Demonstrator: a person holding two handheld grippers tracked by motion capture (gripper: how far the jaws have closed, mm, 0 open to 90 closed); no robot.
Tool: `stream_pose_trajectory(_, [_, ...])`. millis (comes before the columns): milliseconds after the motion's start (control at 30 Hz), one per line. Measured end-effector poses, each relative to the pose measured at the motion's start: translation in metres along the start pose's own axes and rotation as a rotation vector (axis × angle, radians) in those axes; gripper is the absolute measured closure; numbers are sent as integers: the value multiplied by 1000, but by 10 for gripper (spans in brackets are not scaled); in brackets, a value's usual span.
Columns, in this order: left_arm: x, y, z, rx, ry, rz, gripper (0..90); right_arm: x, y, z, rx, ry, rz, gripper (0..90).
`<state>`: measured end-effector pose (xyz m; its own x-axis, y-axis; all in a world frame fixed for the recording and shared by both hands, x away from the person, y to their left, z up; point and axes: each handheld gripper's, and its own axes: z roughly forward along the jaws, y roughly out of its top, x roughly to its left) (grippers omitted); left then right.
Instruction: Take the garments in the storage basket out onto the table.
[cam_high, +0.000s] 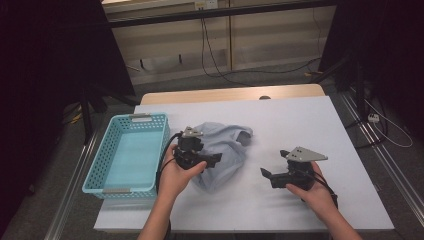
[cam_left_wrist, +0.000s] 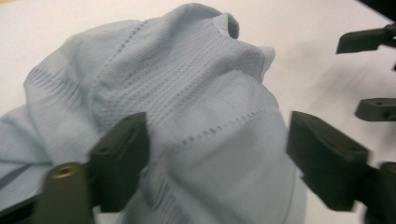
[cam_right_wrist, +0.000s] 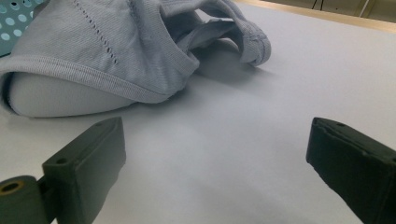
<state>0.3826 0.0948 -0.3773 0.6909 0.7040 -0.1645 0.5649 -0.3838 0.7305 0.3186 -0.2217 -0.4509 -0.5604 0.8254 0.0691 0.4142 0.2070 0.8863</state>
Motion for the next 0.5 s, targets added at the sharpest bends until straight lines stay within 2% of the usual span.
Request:
stream_pose_trajectory(33, [-2,-1,4,0,10,6,203,0,0,0,0,0,0,44])
stream_pose_trajectory(67, [-4,-2,8,2,12,1,151,0,0,0,1,0,1,45])
stream_pose_trajectory(100, [-7,-5,17,36,18,10,126,0,0,0,3,0,2,46])
stream_pose_trajectory(133, [-7,-5,17,36,18,10,117,0,0,0,3,0,2,46])
stream_pose_trajectory(167, [-9,-8,21,55,31,31,117,0,0,1,3,-1,1,47])
stream_pose_trajectory(200, [-11,-10,26,68,41,29,104,0,0,1,2,-1,2,47])
stream_pose_trajectory(233, [-13,-14,34,79,28,2,101,0,1,2,2,-1,3,47])
stream_pose_trajectory(267, [-13,-14,34,79,28,2,102,0,1,2,2,-1,3,47])
stream_pose_trajectory(300, [-14,-17,41,105,31,9,113,-1,1,2,-1,-5,6,47])
stream_pose_trajectory(367, [-13,-19,43,113,33,14,143,-1,2,2,-4,-7,6,46])
stream_pose_trajectory(400, [-12,-22,46,137,26,5,229,-1,2,3,-5,-8,5,47])
stream_pose_trajectory(433, [-12,-22,46,137,26,5,283,-2,2,3,-3,-9,4,47])
stream_pose_trajectory(467, [-10,-23,46,146,27,2,283,-2,2,3,-3,-9,4,47])
stream_pose_trajectory(500, [-7,-26,47,170,24,-19,418,-2,3,3,-2,-17,11,49])
